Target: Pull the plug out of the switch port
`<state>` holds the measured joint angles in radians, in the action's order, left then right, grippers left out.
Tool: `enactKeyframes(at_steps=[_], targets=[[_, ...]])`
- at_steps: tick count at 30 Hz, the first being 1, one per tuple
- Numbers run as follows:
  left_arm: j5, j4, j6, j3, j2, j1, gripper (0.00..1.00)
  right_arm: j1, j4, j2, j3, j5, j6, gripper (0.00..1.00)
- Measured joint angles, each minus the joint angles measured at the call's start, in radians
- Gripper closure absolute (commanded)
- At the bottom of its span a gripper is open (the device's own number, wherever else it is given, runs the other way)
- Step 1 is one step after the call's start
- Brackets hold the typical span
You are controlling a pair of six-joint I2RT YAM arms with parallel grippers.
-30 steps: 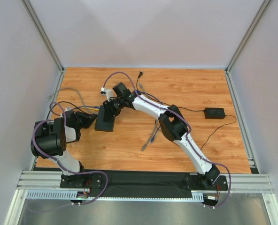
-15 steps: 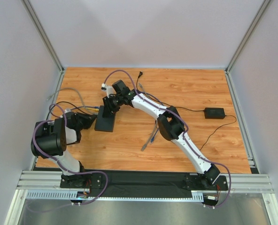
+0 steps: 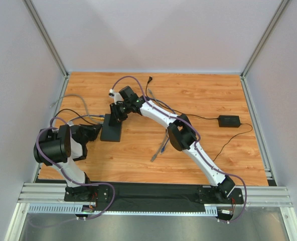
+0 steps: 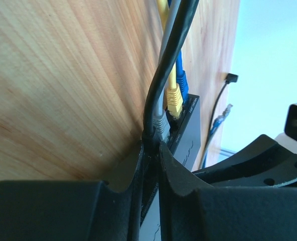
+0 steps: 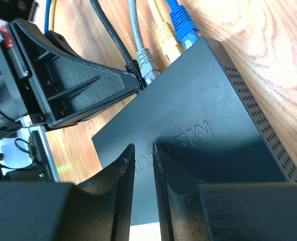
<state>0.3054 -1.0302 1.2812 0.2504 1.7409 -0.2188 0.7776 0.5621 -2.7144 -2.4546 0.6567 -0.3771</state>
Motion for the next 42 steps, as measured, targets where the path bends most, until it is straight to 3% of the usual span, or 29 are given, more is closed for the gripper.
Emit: enactKeyframes(at_steps=[7, 13, 22, 34, 38, 42], targets=[[0.014, -0.189, 0.064, -0.035, 0.104, -0.011, 1.0, -0.003, 0.0, -0.005, -0.004, 0.005, -0.029, 0.76], [-0.052, -0.138, 0.04, -0.069, 0.032, -0.021, 1.0, -0.005, -0.001, -0.008, -0.006, 0.01, -0.042, 0.76], [-0.106, 0.227, -0.091, -0.047, -0.303, -0.021, 1.0, -0.007, -0.003, -0.011, -0.008, 0.017, -0.046, 0.76], [-0.196, 0.924, -0.301, 0.09, -1.084, 0.021, 1.0, -0.009, -0.009, -0.012, -0.008, 0.027, -0.053, 0.76], [-0.193, 1.155, -0.351, 0.171, -1.237, 0.024, 1.0, -0.011, -0.012, -0.013, -0.008, 0.034, -0.055, 0.76], [-0.166, 1.301, -0.391, 0.273, -1.29, 0.028, 1.0, -0.013, -0.029, -0.012, 0.003, 0.048, -0.056, 0.74]])
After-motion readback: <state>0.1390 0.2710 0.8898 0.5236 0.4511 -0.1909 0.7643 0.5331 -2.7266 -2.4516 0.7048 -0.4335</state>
